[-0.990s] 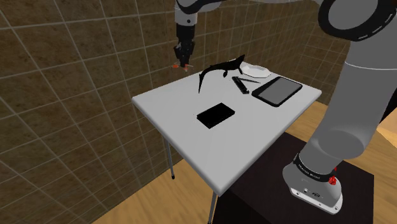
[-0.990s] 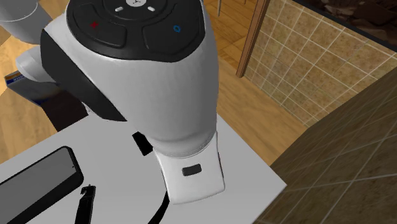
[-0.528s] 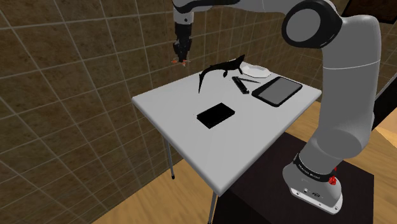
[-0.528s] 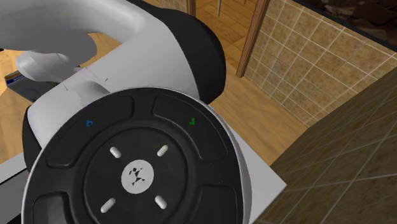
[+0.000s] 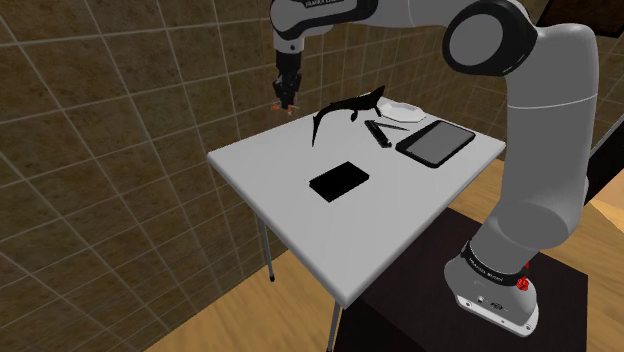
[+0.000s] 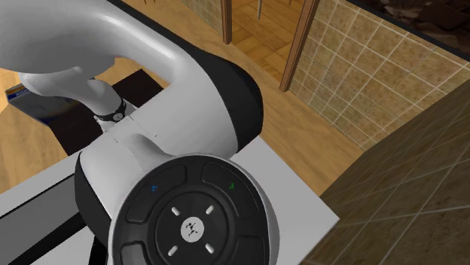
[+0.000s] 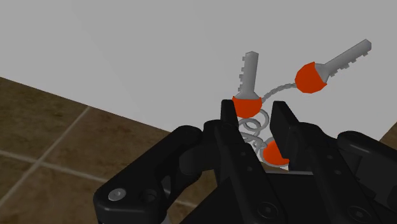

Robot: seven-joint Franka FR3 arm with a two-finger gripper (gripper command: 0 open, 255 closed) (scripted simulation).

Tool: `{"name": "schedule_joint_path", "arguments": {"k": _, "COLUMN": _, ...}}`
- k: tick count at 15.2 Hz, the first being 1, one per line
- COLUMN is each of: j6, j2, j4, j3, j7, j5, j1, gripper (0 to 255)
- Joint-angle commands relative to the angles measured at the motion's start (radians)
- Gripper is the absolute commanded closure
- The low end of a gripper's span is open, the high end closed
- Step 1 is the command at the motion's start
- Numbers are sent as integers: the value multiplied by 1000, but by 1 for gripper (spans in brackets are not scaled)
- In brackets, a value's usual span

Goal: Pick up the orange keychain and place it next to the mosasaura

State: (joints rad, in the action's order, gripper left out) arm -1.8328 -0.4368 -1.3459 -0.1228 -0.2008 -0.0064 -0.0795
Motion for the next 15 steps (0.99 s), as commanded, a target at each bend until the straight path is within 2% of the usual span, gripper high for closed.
{"name": "schedule_joint_path", "arguments": {"k": 1, "j6": -30, "j2": 1, "j4": -30, "j3": 1, "j7": -3, "j5": 0, "j1": -2, "gripper": 255}}
{"name": "schedule_joint_path", "arguments": {"k": 15, "j6": -203, "j2": -31, "j4": -172, "j3": 3, "j7": -6, "j5": -2, "j1": -4, "gripper": 255}}
